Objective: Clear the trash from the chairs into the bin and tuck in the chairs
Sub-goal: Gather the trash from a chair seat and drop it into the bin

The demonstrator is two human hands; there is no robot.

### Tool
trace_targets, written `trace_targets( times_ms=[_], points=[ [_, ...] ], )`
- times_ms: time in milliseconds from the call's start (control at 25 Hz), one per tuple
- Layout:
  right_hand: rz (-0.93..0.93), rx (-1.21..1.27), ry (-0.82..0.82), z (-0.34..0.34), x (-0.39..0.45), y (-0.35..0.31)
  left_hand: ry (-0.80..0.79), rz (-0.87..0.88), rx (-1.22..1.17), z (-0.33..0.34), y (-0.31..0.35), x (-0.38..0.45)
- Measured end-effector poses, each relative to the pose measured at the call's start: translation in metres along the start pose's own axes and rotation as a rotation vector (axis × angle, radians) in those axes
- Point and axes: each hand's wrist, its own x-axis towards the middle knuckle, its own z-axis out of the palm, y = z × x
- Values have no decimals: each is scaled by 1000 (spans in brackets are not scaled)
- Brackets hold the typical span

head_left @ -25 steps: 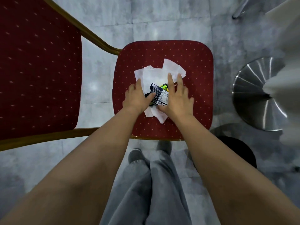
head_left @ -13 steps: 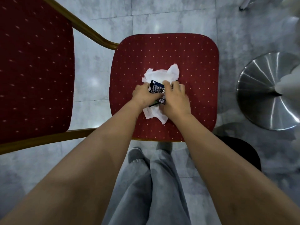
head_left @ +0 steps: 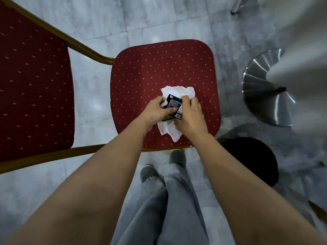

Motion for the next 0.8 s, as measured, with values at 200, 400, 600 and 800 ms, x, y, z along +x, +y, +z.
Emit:
trace_targets(
  times_ms=[200,400,600,800],
  points=[
    [166,54,134,-17,-73,38,-123,32,126,58,8,-35],
    [334,109,165,-17,-143,92,-221,37,165,135,-3,-67],
    [517,159,162,-5,-219,180,-302,9,276,244,-30,-88],
    [618,192,104,11,-262,270,-315,-53,285,344,-62,-94]
  ],
)
